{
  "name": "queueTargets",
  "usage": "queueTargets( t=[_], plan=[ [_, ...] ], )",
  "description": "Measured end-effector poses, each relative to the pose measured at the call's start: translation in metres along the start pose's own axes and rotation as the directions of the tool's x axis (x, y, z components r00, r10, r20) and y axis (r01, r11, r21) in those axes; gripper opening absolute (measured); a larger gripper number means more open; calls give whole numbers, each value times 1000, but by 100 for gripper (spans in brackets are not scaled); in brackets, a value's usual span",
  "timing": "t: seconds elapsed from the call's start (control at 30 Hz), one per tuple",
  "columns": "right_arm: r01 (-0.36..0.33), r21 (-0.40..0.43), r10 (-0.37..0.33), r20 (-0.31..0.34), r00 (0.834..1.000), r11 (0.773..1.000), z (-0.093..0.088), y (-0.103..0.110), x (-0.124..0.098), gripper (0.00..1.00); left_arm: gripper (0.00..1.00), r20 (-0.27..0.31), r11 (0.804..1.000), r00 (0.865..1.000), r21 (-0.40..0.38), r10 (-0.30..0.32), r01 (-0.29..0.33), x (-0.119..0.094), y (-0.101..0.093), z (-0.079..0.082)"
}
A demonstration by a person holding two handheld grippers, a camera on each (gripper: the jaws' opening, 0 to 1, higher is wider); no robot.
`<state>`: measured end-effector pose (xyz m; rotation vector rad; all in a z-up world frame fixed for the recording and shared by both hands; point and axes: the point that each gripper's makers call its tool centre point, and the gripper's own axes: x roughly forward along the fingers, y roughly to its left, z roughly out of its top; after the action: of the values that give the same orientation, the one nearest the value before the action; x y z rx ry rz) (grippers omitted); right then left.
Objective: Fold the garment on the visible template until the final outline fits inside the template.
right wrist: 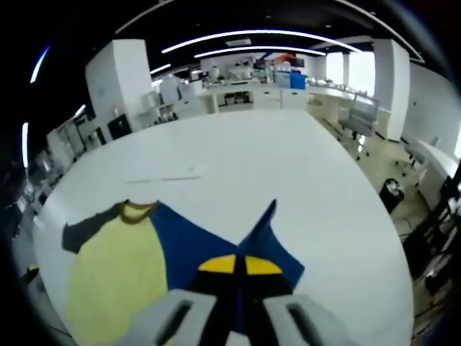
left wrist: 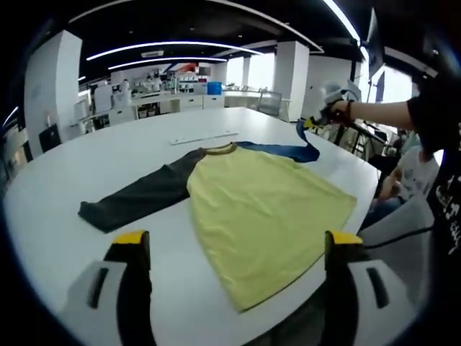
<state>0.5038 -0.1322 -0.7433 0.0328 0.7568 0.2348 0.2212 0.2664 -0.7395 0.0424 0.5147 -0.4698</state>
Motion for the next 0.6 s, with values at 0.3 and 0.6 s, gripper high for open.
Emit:
queueTargets(
  t=[0.3, 0.6],
  plan=[
    [-48, -72, 48, -10, 999, 996, 12, 42, 14, 0, 98, 0, 1000, 1000, -2, 2, -2, -1, 3, -1],
    [-91, -107, 88, -36, 996, 990, 16, 79, 19, 0, 98, 0, 1000, 1000, -11, 1, -1, -1, 4, -3]
  ],
)
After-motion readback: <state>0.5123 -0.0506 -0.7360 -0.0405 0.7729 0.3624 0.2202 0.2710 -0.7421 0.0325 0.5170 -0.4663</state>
